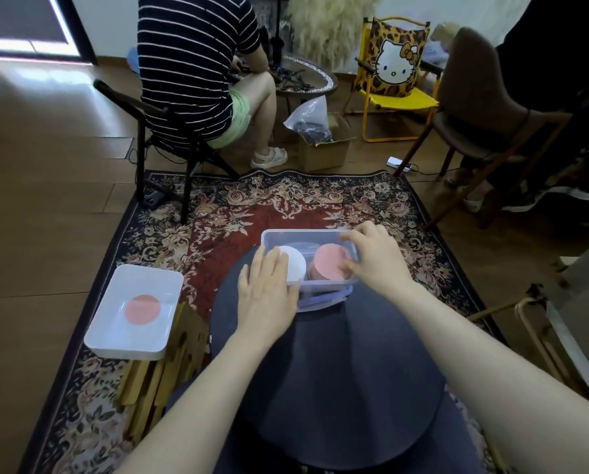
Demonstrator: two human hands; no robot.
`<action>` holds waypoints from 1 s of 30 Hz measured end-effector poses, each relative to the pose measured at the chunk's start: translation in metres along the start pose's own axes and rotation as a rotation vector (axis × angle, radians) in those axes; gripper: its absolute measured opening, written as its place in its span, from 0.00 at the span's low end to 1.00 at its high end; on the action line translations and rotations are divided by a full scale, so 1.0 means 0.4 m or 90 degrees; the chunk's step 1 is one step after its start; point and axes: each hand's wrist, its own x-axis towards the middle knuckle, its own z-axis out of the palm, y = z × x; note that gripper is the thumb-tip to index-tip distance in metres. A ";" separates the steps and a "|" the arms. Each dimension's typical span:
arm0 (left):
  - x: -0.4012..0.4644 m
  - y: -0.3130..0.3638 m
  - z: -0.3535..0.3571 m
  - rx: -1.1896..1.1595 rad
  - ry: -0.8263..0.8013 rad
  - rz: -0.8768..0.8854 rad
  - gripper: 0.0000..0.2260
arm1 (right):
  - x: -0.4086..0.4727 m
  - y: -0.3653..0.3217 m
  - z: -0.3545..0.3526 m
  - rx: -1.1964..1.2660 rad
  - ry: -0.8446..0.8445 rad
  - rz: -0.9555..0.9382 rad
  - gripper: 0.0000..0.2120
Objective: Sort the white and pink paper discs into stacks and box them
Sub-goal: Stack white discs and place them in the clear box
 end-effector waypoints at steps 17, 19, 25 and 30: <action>0.026 -0.069 -0.010 -0.430 -0.079 -0.158 0.25 | -0.057 0.014 0.031 0.472 -0.075 0.200 0.11; 0.021 -0.071 -0.013 -0.373 -0.047 -0.150 0.24 | -0.077 0.002 0.013 0.499 -0.040 0.179 0.14; -0.014 -0.063 -0.062 -0.325 0.002 -0.136 0.17 | -0.132 -0.029 -0.018 0.496 -0.003 0.154 0.21; -0.090 -0.030 -0.123 -0.231 -0.055 -0.132 0.18 | -0.199 -0.026 -0.045 0.487 0.001 0.191 0.21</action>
